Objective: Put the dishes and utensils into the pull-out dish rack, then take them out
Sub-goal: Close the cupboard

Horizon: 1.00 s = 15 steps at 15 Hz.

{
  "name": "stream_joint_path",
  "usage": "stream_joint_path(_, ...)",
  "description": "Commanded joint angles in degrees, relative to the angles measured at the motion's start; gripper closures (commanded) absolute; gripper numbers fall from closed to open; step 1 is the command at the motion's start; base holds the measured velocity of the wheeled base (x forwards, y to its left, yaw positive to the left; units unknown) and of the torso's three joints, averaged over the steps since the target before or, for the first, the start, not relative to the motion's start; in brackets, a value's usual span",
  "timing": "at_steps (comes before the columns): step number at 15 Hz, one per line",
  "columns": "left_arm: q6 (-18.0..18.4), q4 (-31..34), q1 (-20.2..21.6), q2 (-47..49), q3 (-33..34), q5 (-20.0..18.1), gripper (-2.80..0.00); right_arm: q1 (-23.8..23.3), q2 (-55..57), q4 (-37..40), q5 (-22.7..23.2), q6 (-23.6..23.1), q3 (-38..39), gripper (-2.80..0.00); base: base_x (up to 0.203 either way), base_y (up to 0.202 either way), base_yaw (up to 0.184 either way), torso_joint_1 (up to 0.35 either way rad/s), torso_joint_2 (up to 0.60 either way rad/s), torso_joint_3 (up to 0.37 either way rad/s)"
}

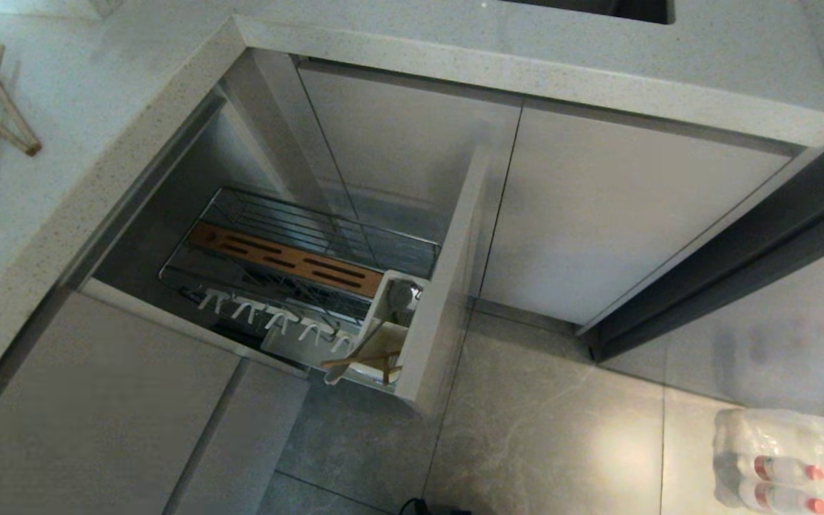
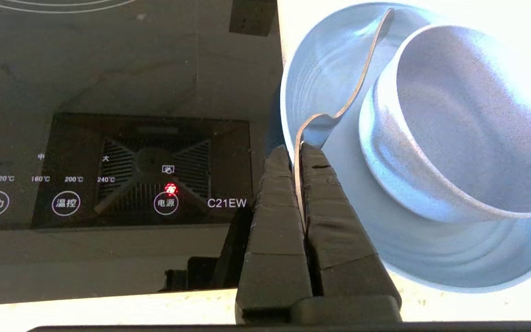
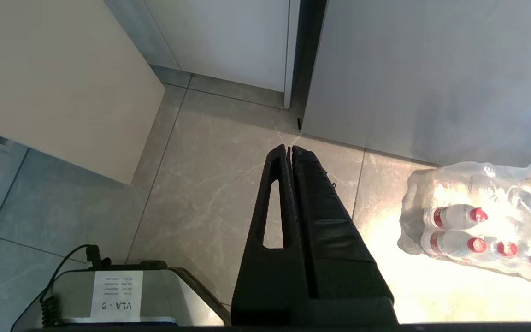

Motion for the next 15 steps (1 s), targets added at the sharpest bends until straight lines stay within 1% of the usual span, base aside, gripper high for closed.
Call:
stream_joint_path(1, -0.19, 0.00, 0.03, 0.18, 0.17, -0.09, 0.00, 0.00, 0.06, -0.02, 0.00, 0.02, 0.00, 0.00, 0.000, 0.000, 0.000, 0.000, 0.00, 0.000)
stream_joint_path(8, 0.07, 0.09, 0.03, 0.27, 0.26, -0.71, 0.00, 0.00, 0.09, -0.02, 0.00, 0.02, 0.00, 0.00, 0.000, 0.000, 0.000, 0.000, 0.00, 0.000)
stream_joint_path(9, -0.03, 0.09, 0.03, 0.27, 0.17, -0.71, -2.80, 0.00, 0.09, -0.02, 0.00, 0.02, 0.00, 0.00, 0.000, 0.000, 0.000, 0.000, 0.00, 0.000)
stream_joint_path(15, -0.11, 0.00, 0.12, 0.09, -0.36, -1.06, -2.80, 0.00, 0.09, -0.02, 0.00, 0.02, 0.00, 0.00, 0.000, 0.000, 0.000, 0.000, 0.00, 0.000)
